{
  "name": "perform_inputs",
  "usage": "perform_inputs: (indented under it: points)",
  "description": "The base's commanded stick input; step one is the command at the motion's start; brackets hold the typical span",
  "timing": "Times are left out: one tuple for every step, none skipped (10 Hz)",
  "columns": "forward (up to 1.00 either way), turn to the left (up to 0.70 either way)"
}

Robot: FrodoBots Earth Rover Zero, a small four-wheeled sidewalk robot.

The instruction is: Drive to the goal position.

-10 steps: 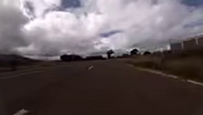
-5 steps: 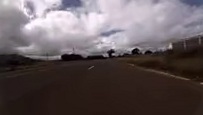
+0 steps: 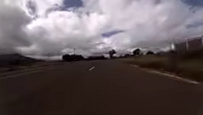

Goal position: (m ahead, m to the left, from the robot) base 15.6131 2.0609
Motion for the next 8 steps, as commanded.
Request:
perform_inputs:
  points:
    - [0.70,-0.35]
    - [0.70,-0.32]
    - [0.70,-0.35]
    - [0.70,-0.24]
    - [0.70,-0.13]
    - [0.70,0.00]
    - [0.70,0.00]
    - [0.70,0.00]
